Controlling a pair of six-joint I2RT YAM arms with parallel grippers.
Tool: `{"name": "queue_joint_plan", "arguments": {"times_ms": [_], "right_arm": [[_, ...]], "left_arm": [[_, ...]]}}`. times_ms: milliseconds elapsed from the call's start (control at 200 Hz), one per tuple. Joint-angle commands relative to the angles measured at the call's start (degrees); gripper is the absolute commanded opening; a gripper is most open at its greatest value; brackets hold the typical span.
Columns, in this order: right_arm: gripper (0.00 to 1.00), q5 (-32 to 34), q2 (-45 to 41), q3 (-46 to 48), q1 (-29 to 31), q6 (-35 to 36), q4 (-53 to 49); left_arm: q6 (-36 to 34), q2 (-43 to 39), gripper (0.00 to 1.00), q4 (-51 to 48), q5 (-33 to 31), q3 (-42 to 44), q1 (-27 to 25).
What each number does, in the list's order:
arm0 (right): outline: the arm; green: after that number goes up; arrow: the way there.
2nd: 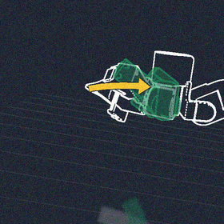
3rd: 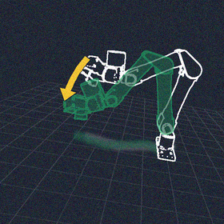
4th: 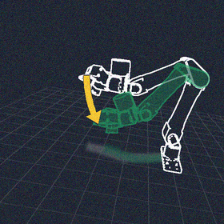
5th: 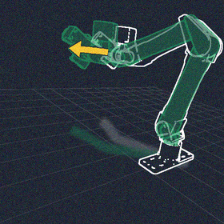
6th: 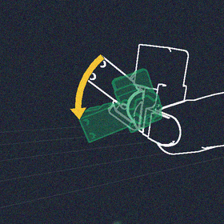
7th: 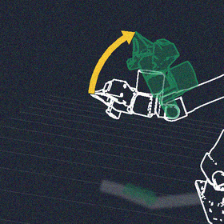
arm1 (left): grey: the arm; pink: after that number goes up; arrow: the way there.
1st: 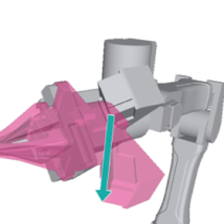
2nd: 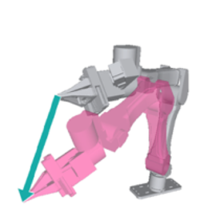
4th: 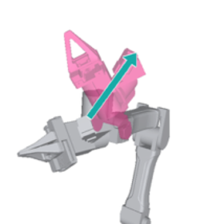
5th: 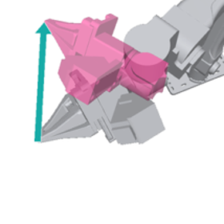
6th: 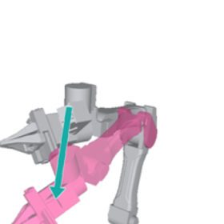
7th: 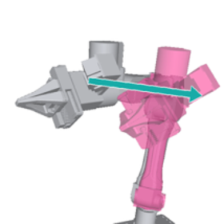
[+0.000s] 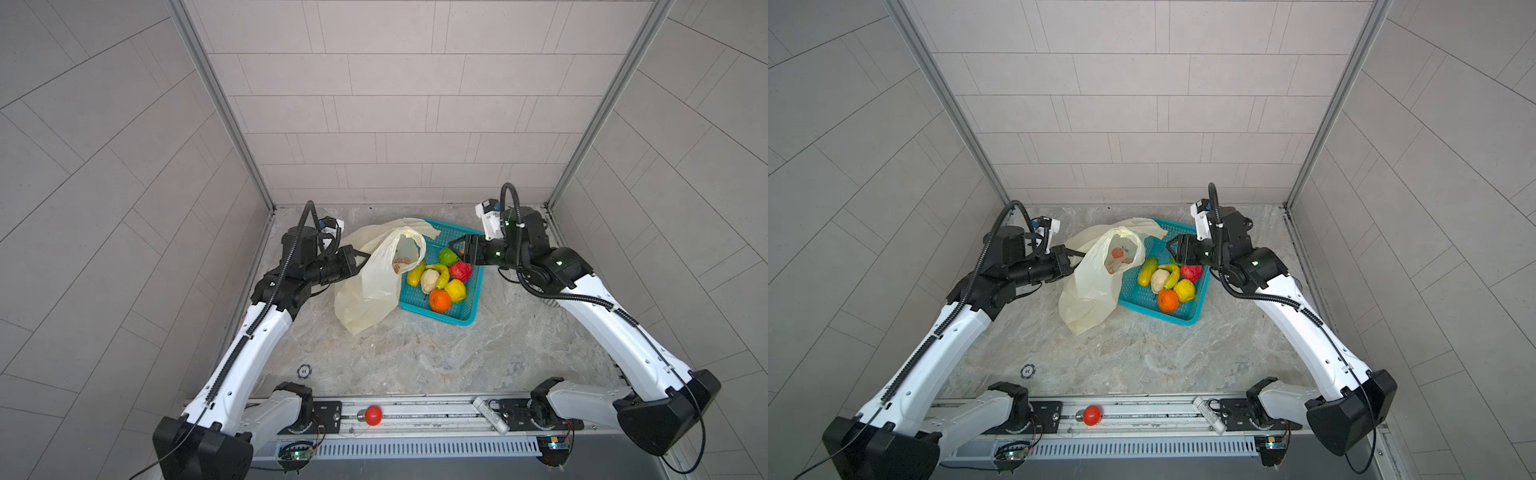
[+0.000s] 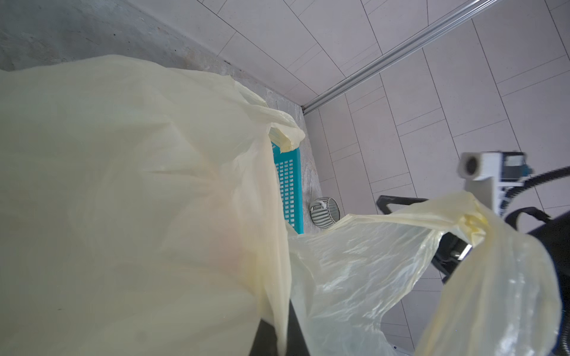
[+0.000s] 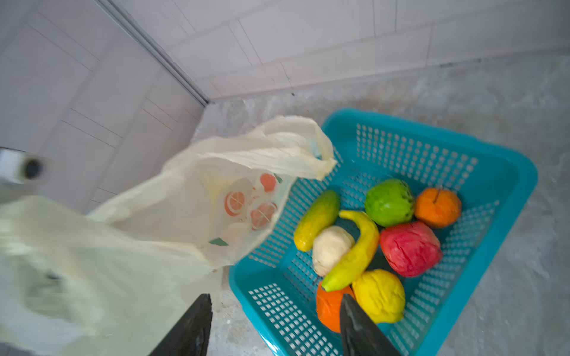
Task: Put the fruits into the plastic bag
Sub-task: 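Move the right gripper over the basket and grasp the yellow banana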
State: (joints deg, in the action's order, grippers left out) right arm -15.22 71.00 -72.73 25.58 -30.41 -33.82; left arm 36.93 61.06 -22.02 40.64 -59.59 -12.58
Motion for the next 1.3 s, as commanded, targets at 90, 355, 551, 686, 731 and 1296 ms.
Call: {"name": "queue_joint_plan", "arguments": {"times_ms": [90,355,551,686,731,1296], "right_arm": [[0.62,13.5,3.6,5.0,6.0,2.3,-0.3],[0.63,20.5,12.1,5.8,8.7,1.8,2.8],[0.67,22.5,18.6,3.4,9.3,-1.1,3.1],[0.66,21.2,23.3,0.7,9.4,-1.3,1.5],[0.65,20.7,25.0,-0.1,9.3,-2.1,0.8],[0.37,25.2,29.8,0.3,7.4,-3.0,-1.1]], "left_arm": [[-6.5,-2.0,0.00,1.5,2.4,1.6,0.5],[-11.2,-5.7,0.00,4.0,0.0,7.4,0.5],[-13.5,-6.3,0.00,4.3,-0.5,8.9,0.5],[-14.1,-6.5,0.00,4.3,-1.2,9.4,0.5],[-14.1,-6.7,0.00,4.3,-1.2,9.4,0.5],[-14.4,-7.5,0.00,4.3,-0.8,9.6,0.5]]}}
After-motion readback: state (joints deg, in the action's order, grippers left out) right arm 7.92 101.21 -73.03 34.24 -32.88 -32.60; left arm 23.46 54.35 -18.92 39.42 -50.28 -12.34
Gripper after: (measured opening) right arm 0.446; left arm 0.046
